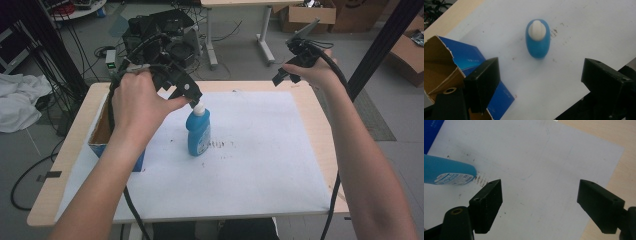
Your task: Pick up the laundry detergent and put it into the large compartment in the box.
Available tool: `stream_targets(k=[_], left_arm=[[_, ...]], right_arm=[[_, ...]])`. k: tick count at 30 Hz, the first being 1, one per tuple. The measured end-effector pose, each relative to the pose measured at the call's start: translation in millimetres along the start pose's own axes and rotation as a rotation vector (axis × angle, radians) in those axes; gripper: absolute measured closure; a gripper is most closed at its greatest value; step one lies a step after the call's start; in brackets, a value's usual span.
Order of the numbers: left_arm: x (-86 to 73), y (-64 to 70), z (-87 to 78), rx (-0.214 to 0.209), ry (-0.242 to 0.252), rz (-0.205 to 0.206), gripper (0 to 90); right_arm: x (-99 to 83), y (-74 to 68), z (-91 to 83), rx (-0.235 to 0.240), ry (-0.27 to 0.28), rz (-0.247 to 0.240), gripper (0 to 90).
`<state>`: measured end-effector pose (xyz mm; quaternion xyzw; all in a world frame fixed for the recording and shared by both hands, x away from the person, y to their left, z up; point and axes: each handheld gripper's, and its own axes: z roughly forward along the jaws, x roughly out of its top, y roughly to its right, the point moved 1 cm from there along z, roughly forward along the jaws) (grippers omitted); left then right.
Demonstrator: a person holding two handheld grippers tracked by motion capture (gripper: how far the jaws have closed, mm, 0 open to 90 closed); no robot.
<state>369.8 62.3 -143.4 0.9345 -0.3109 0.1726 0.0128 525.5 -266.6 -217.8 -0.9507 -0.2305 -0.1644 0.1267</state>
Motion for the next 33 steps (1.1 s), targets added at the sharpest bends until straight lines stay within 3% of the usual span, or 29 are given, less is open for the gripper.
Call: stream_targets(k=[17, 24, 33], left_arm=[[6.9, -4.5, 12.5, 0.022, -0.017, -0.015, 16.2], [17.3, -7.2, 26.7, 0.016, -0.009, -0.039, 15.9], [26.5, -9.3, 52.9, 0.011, -0.040, -0.050, 15.9]], right_arm=[[2.2, -3.2, 2.3, -0.005, 0.002, -0.016, 20.6], [1.2, -3.7, 0.0, -0.006, 0.008, -0.019, 20.4], [0.0, -1.8, 0.6, -0.003, 0.008, -0.019, 20.4]])
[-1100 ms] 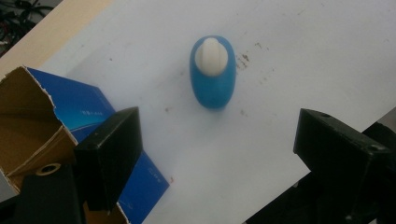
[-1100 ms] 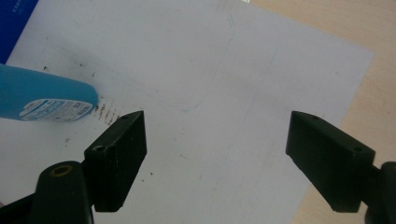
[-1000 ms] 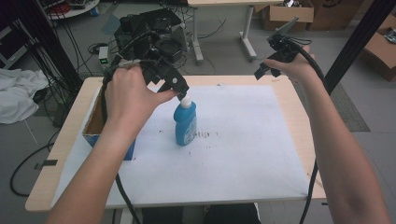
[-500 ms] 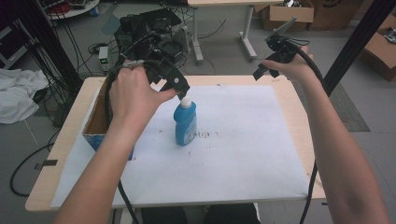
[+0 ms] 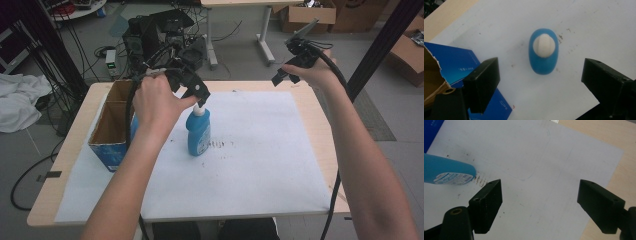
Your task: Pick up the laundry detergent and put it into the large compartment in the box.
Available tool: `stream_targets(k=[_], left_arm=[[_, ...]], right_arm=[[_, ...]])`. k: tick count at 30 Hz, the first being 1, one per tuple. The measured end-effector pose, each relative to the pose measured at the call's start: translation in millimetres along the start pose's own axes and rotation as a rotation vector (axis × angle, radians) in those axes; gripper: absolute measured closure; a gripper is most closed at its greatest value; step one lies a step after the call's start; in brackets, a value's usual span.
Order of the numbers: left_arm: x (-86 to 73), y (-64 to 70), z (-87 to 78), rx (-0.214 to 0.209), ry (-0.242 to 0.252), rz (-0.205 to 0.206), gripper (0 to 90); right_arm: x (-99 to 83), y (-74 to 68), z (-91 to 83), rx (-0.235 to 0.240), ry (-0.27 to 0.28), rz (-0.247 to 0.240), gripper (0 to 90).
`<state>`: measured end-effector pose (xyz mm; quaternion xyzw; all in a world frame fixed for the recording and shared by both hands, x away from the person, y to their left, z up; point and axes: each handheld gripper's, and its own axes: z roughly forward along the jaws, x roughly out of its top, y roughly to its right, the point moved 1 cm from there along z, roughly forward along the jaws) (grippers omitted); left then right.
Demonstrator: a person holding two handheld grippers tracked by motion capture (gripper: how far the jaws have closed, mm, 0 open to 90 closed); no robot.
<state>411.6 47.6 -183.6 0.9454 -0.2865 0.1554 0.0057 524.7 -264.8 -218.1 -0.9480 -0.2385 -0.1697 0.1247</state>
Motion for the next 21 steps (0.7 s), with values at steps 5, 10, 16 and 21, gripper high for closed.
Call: stream_targets(k=[5, 10, 16, 21], left_arm=[[4.1, -2.5, 13.3, 0.003, -0.005, -0.013, 15.8], [7.4, -1.5, 25.7, 0.007, -0.021, -0.016, 15.8], [12.0, -0.1, 37.3, 0.015, -0.032, -0.021, 15.8], [14.8, 1.3, 43.4, 0.018, -0.045, -0.019, 15.8]], right_arm=[[-0.5, 2.1, 0.9, 0.001, 0.003, 0.002, 20.4], [-0.8, 4.0, 3.0, 0.003, 0.002, 0.003, 20.4], [-1.5, 5.9, 5.5, 0.004, -0.004, 0.004, 20.4], [-2.0, 7.7, 6.1, 0.004, -0.004, 0.005, 20.4]])
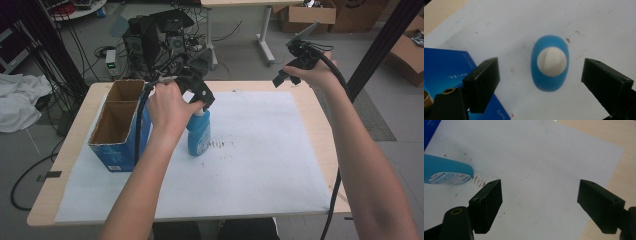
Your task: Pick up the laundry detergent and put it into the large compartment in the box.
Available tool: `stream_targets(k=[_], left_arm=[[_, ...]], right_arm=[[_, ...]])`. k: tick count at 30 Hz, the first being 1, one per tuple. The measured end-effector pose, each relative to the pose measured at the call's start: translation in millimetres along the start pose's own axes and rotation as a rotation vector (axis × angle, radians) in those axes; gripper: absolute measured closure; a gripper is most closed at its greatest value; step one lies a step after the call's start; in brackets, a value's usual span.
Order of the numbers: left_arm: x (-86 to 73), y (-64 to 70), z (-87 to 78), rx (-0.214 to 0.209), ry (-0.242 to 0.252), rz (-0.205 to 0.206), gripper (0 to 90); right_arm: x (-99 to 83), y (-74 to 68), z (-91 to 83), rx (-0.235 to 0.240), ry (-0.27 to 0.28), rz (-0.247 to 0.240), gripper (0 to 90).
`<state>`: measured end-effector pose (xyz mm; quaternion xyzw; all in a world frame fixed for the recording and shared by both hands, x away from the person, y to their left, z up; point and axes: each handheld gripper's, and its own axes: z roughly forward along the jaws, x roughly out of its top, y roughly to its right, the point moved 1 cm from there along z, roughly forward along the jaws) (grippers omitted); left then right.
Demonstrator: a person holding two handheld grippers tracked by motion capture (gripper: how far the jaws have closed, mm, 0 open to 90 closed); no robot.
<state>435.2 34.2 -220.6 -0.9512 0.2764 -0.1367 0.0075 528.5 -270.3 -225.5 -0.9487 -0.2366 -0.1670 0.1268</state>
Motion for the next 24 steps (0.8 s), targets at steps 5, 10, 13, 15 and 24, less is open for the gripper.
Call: stream_targets(k=[5, 10, 13, 15, 24], left_arm=[[3.5, 4.7, 9.6, 0.001, -0.006, 0.010, 15.8], [5.6, 8.5, 18.6, 0.037, -0.010, 0.019, 15.8], [5.5, 9.6, 21.4, 0.026, 0.016, 0.015, 16.0], [5.0, 8.9, 24.9, 0.022, 0.019, 0.012, 15.9], [2.9, 11.6, 39.9, 0.013, -0.023, 0.030, 15.8]], right_arm=[[-0.6, 1.5, 2.0, 0.002, -0.002, 0.001, 20.3], [-1.5, 3.1, 3.2, 0.003, 0.000, 0.003, 20.3], [-1.8, 3.7, 3.5, 0.004, 0.001, 0.002, 20.3], [-2.3, 4.3, 3.6, 0.003, 0.002, 0.001, 20.4], [-4.2, 6.5, 4.7, 0.003, 0.003, 0.005, 20.4]])
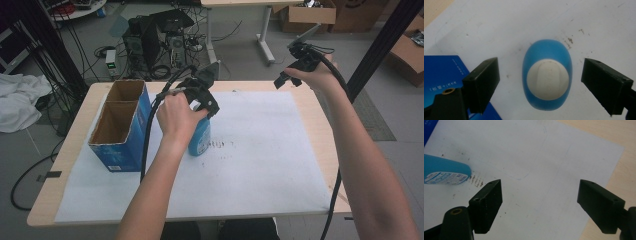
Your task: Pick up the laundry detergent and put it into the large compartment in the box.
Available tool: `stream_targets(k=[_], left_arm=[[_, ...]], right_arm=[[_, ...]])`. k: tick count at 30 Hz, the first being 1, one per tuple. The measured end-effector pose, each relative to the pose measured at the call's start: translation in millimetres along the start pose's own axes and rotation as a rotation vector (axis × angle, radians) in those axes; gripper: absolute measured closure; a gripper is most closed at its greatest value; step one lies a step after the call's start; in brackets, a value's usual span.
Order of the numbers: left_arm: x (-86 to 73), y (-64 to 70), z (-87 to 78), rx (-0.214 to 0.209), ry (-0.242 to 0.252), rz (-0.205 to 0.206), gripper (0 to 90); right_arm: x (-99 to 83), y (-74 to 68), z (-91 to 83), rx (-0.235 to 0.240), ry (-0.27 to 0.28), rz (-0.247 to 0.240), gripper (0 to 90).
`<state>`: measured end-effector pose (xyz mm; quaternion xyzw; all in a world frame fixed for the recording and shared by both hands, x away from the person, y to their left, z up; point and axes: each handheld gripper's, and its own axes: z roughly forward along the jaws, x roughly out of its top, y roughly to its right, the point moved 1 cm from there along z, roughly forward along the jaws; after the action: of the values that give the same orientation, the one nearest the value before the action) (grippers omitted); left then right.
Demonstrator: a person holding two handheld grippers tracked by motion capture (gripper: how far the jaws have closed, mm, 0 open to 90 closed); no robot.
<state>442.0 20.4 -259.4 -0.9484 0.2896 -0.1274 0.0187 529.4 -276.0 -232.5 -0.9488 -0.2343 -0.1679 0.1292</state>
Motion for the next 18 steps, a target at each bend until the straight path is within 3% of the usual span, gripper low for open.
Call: stream_targets(k=[18], left_arm=[[0.6, 9.7, 21.4, 0.019, -0.021, 0.021, 14.4]], right_arm=[[-1.5, 1.2, 2.7, -0.002, 0.003, 0.003, 20.7]])
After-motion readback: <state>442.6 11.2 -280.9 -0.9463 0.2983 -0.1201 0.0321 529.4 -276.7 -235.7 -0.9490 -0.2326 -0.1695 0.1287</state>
